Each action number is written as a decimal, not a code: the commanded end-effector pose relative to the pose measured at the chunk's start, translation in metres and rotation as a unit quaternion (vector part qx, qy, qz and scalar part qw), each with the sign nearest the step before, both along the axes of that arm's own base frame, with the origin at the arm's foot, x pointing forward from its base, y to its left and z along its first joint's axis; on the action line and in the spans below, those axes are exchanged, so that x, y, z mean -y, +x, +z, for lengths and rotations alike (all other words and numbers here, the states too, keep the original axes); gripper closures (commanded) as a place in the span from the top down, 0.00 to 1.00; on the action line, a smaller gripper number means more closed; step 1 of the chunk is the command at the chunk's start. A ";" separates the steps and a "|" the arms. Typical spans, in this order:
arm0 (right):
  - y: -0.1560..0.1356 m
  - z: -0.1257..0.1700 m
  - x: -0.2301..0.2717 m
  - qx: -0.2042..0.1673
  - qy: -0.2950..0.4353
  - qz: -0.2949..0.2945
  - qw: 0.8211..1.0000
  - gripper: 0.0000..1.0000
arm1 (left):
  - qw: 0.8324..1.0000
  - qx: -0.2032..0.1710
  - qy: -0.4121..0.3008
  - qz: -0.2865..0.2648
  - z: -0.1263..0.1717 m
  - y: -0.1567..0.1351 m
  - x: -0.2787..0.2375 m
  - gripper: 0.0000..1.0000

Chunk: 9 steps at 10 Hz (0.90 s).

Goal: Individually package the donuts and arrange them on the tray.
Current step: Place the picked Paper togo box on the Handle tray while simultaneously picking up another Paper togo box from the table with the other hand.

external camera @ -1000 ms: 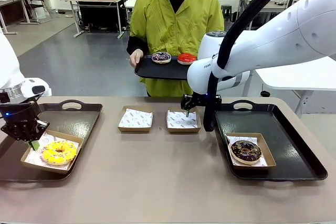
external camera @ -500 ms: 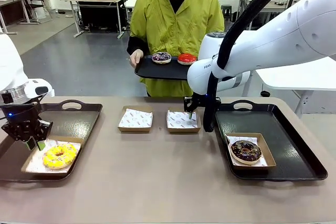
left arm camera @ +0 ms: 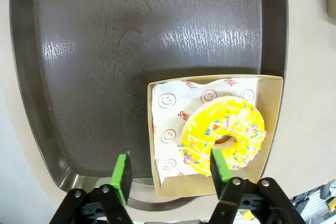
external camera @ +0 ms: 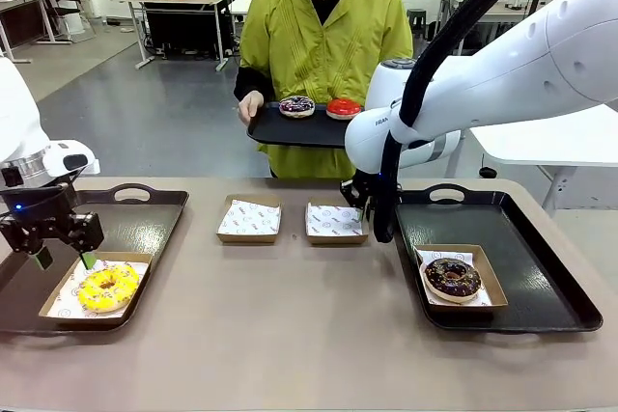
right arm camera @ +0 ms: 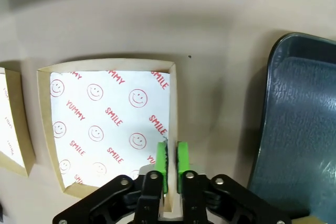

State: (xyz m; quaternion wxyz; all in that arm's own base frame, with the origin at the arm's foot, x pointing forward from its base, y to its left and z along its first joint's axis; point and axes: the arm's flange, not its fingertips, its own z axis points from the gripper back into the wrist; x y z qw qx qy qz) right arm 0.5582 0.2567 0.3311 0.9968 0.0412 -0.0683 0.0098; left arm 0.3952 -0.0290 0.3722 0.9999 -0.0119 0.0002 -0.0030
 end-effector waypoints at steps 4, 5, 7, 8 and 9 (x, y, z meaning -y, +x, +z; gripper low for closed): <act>-0.006 -0.003 0.005 0.011 0.019 -0.011 1.000 0.00 | 0.999 0.000 -0.032 -0.009 0.010 -0.006 -0.005 1.00; -0.009 0.002 0.005 0.011 0.022 -0.013 1.000 0.00 | 0.999 -0.005 -0.043 -0.014 0.013 -0.007 -0.005 1.00; -0.030 0.051 0.011 0.030 0.042 0.017 0.998 0.00 | 0.990 -0.004 -0.135 -0.043 0.036 -0.020 -0.020 1.00; -0.038 0.084 0.017 0.040 0.039 0.031 0.998 0.00 | 0.974 0.002 -0.216 -0.064 0.057 -0.030 -0.038 1.00; -0.041 0.118 0.024 0.059 0.038 0.029 0.997 0.00 | 0.952 0.016 -0.296 -0.076 0.077 -0.042 -0.060 1.00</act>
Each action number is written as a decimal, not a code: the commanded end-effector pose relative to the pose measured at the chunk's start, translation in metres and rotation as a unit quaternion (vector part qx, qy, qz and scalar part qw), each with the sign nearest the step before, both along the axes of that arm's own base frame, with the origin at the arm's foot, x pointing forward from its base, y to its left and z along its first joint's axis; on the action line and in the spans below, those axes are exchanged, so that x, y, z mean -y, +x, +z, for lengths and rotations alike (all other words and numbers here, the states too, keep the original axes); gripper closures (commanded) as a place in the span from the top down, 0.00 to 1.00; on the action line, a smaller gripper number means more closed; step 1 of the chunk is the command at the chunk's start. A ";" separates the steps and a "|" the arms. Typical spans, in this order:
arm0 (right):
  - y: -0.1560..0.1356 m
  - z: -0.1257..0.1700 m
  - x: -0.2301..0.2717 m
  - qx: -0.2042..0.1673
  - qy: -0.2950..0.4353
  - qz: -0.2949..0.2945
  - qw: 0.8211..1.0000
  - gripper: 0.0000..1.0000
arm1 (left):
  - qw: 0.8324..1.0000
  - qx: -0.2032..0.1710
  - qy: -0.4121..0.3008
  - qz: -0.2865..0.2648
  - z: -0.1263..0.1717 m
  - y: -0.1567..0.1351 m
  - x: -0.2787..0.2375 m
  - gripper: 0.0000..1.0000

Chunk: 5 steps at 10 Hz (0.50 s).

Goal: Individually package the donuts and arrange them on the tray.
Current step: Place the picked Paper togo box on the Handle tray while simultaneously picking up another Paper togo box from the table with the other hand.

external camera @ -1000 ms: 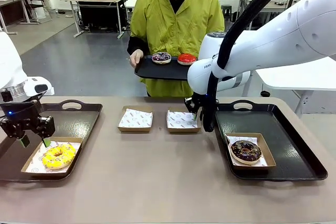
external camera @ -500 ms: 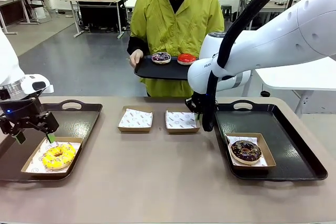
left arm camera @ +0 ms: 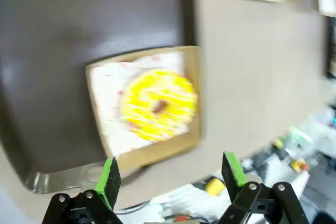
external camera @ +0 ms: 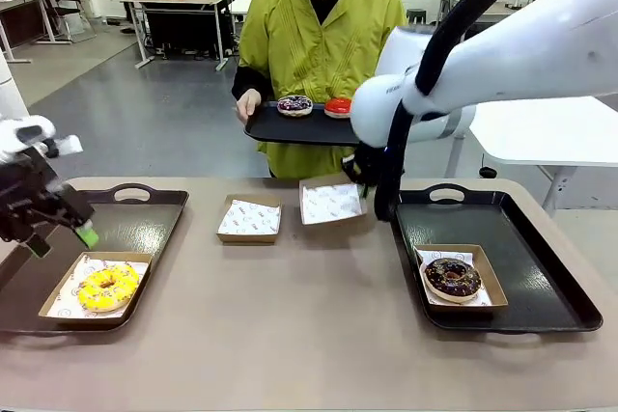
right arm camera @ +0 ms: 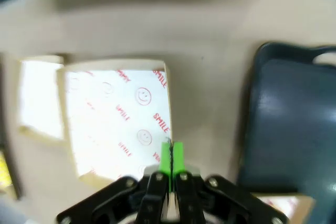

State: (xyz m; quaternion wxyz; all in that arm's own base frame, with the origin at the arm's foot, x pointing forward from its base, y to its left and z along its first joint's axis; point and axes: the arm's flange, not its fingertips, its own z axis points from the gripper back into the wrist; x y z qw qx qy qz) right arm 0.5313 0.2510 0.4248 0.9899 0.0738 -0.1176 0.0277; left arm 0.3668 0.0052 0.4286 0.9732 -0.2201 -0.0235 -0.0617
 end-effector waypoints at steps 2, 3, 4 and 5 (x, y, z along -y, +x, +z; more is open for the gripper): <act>-0.011 0.077 0.029 0.029 -0.004 -0.003 1.000 0.00 | 0.974 0.024 -0.223 -0.024 0.049 -0.036 -0.077 1.00; -0.005 0.093 0.030 0.018 -0.016 -0.003 1.000 0.00 | 0.962 0.024 -0.272 -0.020 0.053 -0.042 -0.101 1.00; 0.002 0.107 0.028 0.000 -0.018 -0.001 1.000 0.00 | 0.949 0.020 -0.315 -0.013 0.051 -0.045 -0.125 1.00; 0.011 0.117 0.024 -0.011 -0.024 -0.002 1.000 0.00 | 0.938 0.020 -0.347 -0.006 0.044 -0.047 -0.147 1.00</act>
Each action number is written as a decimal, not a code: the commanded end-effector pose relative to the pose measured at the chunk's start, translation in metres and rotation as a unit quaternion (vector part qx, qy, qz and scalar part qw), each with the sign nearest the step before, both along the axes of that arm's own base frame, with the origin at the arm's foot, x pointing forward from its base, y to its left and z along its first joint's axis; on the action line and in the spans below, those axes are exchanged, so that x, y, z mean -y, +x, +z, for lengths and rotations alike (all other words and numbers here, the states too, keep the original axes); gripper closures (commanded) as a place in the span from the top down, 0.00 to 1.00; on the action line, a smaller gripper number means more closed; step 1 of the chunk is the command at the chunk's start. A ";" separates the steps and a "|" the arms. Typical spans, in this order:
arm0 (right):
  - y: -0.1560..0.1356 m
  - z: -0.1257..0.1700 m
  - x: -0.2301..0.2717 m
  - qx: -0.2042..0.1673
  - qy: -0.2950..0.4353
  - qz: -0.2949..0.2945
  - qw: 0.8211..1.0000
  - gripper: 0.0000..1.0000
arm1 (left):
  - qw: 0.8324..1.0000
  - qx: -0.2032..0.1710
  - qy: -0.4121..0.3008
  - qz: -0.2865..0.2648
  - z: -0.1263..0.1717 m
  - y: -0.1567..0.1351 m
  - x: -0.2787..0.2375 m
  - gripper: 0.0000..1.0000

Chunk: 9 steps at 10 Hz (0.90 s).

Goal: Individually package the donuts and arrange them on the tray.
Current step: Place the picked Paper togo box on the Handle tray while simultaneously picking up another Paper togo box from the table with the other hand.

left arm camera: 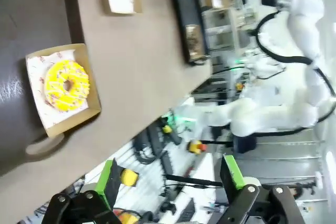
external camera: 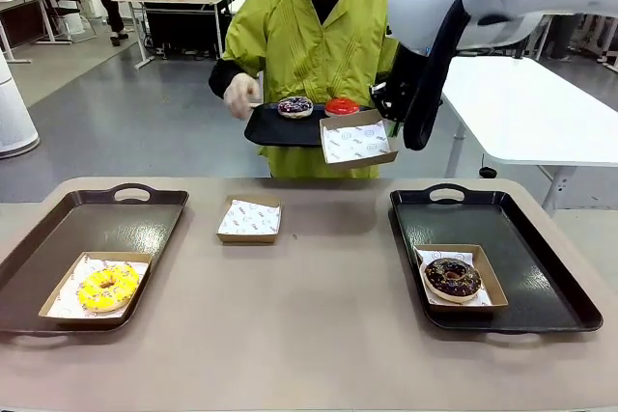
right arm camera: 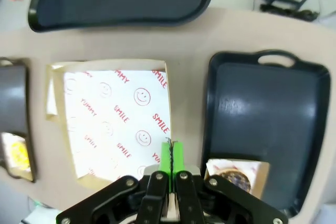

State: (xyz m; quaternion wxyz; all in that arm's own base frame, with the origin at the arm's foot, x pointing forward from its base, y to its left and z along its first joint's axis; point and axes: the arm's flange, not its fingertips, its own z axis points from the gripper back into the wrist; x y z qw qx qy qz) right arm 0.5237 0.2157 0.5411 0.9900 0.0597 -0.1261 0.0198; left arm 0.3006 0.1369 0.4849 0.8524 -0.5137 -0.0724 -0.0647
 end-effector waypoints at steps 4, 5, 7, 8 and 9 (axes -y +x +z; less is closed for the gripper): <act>0.050 0.009 -0.021 -0.029 -0.029 -0.022 0.999 0.00 | 0.995 -0.016 -0.095 0.005 -0.048 0.019 -0.077 1.00; 0.055 0.006 -0.021 -0.031 -0.032 -0.030 0.999 0.00 | 0.994 -0.010 -0.105 0.011 -0.054 0.016 -0.084 1.00; 0.062 -0.001 -0.017 -0.022 -0.040 -0.034 0.998 0.00 | 0.995 -0.028 -0.093 0.013 -0.058 0.012 -0.075 1.00; 0.052 0.002 -0.015 -0.028 -0.023 -0.018 0.999 0.00 | 0.995 -0.028 -0.093 0.013 -0.058 0.012 -0.075 1.00; 0.052 0.002 -0.015 -0.028 -0.023 -0.018 0.999 0.00 | 0.995 -0.028 -0.093 0.013 -0.058 0.012 -0.075 1.00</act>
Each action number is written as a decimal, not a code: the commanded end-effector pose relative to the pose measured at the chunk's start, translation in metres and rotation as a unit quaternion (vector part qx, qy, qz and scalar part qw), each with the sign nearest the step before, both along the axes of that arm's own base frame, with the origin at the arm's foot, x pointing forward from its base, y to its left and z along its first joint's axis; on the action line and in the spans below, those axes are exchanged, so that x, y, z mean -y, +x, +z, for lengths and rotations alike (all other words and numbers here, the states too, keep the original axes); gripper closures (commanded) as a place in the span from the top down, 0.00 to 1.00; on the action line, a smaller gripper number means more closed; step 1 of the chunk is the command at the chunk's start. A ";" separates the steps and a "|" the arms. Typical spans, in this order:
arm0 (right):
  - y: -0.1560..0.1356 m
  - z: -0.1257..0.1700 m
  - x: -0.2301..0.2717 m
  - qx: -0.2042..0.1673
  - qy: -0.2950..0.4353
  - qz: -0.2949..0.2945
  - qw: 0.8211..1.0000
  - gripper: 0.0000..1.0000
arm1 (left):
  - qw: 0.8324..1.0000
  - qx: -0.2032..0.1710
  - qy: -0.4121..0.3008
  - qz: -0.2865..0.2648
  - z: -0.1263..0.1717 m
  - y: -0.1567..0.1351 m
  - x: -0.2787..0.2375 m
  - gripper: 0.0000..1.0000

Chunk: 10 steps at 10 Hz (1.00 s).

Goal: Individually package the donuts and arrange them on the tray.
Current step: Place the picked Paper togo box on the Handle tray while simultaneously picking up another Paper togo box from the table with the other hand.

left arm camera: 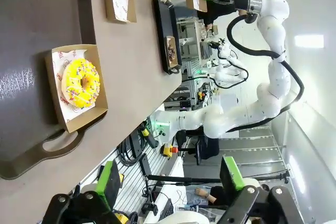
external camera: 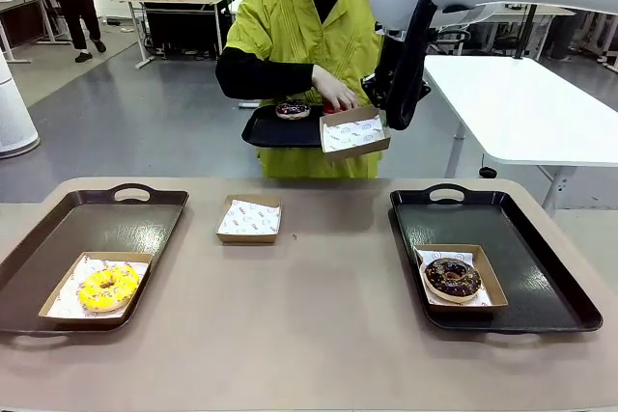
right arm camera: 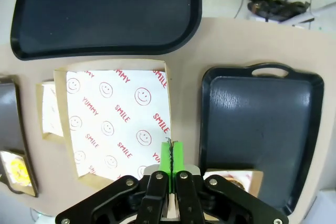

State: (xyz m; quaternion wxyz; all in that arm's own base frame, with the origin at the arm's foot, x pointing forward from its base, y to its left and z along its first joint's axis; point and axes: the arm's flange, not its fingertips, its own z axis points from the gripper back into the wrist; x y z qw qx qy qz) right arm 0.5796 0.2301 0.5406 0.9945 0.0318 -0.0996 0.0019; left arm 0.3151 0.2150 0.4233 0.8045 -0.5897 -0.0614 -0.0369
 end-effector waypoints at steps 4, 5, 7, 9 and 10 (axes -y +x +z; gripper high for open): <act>-0.003 0.002 0.000 0.000 0.003 0.002 1.000 0.00 | 1.000 -0.003 -0.002 0.003 0.003 -0.002 0.003 1.00; -0.003 0.002 0.000 0.000 0.003 0.002 1.000 0.00 | 1.000 -0.003 -0.002 0.003 0.003 -0.002 0.003 1.00; -0.003 0.002 0.000 0.000 0.003 0.002 1.000 0.00 | 1.000 -0.003 -0.002 0.003 0.003 -0.002 0.003 1.00; -0.003 0.002 0.000 0.000 0.003 0.002 1.000 0.00 | 1.000 -0.003 -0.002 0.003 0.003 -0.002 0.003 1.00; -0.003 0.002 0.000 0.000 0.003 0.002 1.000 0.00 | 1.000 -0.003 -0.002 0.003 0.003 -0.002 0.003 1.00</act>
